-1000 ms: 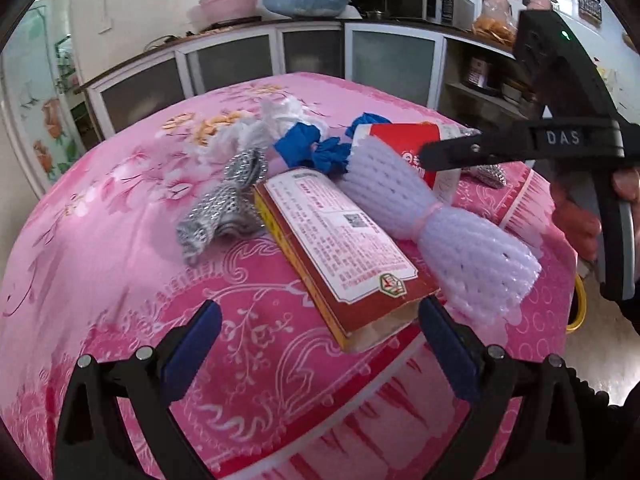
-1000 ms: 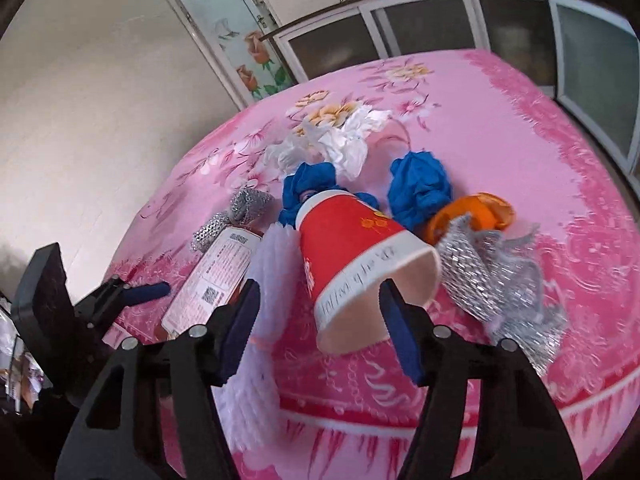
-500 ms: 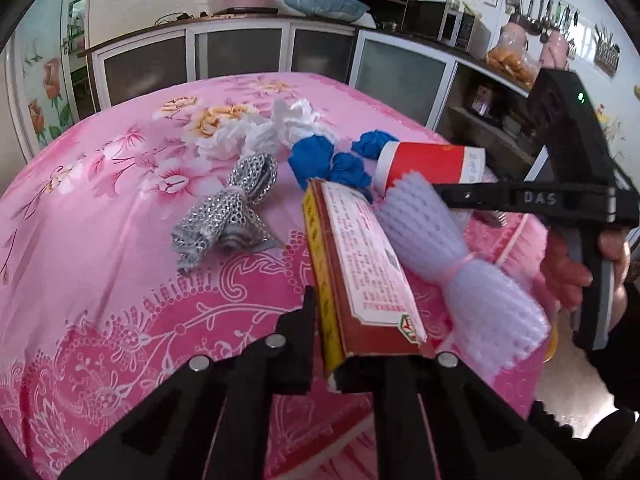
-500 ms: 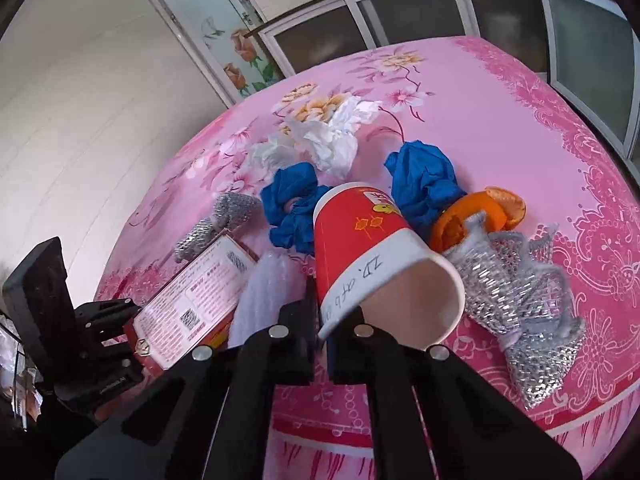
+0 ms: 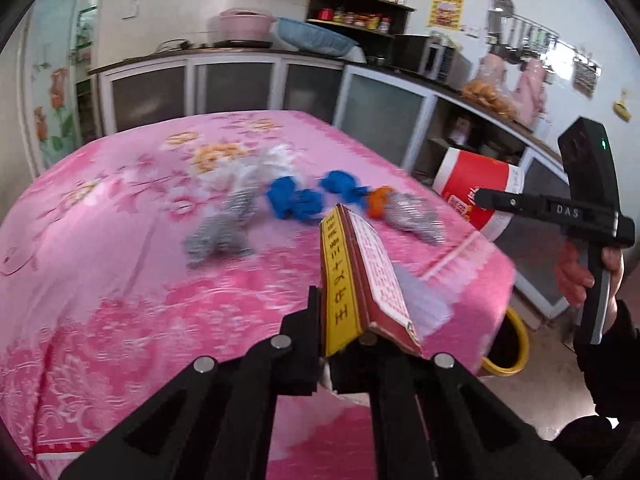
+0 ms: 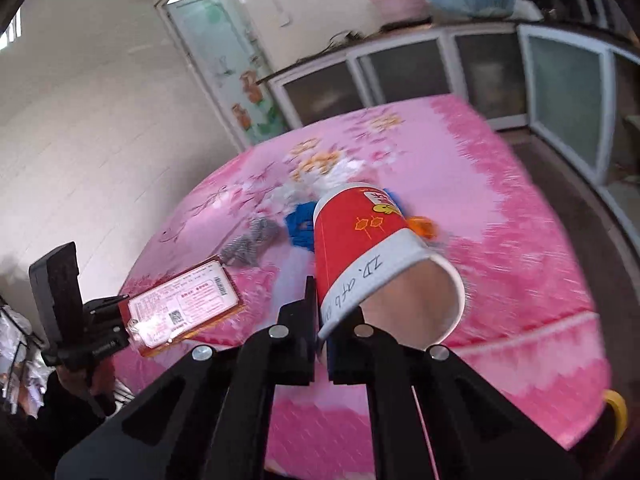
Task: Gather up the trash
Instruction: 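Carry the box and the red cup over the bin, then open both grippers to drop the box and red cup into the bin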
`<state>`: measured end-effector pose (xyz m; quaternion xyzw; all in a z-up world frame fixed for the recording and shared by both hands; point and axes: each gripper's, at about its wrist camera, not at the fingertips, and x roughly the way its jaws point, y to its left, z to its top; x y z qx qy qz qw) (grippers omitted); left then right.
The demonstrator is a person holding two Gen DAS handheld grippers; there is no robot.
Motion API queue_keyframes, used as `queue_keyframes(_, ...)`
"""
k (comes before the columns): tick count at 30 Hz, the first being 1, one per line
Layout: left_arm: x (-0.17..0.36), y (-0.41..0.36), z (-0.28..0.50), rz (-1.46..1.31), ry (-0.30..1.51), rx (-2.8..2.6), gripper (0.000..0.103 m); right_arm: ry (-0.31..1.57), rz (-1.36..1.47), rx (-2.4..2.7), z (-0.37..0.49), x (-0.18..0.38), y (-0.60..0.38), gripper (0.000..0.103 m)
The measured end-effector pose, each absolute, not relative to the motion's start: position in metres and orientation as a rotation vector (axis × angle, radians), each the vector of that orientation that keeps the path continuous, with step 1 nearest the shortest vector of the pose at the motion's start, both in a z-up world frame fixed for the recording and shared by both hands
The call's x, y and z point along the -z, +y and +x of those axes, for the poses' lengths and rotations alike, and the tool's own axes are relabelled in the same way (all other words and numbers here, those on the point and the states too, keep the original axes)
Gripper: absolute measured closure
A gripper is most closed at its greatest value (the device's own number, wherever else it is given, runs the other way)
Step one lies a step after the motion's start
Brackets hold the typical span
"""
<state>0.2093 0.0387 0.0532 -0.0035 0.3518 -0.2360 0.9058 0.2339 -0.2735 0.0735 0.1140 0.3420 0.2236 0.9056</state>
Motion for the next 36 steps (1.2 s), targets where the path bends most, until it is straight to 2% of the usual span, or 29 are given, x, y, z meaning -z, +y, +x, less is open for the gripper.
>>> queue_keyframes(9, -0.059, -0.078, 0.199, 0.071, 0.707, 0.755, 0.1, 0.686, 0.266, -0.169, 0.141, -0.07, -0.392, 0.1)
queue_keyframes(19, -0.035, -0.266, 0.177, 0.266, 0.752, 1.088, 0.1, 0.818, 0.381, 0.183, 0.06, 0.005, -0.514, 0.1)
queue_keyframes(27, 0.018, -0.395, 0.173, 0.44, 0.835, 1.151, 0.1, 0.947, 0.458, 0.273, 0.049, 0.069, -0.568, 0.1)
queue_keyframes(32, 0.043, -0.443, 0.175, 0.519, 0.857, 1.129, 0.099, 1.007, 0.454, 0.294, 0.066, 0.096, -0.587, 0.099)
queue_keyframes(34, 0.049, -0.458, 0.18, 0.535, 0.859, 1.109, 0.093, 1.047, 0.457, 0.288, 0.071, 0.109, -0.593, 0.098)
queue_keyframes(35, 0.05, -0.461, 0.18, 0.541, 0.853, 1.108, 0.081, 1.057, 0.451, 0.302, 0.072, 0.113, -0.595, 0.098)
queue_keyframes(36, 0.049, -0.465, 0.18, 0.547, 0.833, 1.105, 0.063, 1.081, 0.429, 0.317, 0.072, 0.12, -0.597, 0.098)
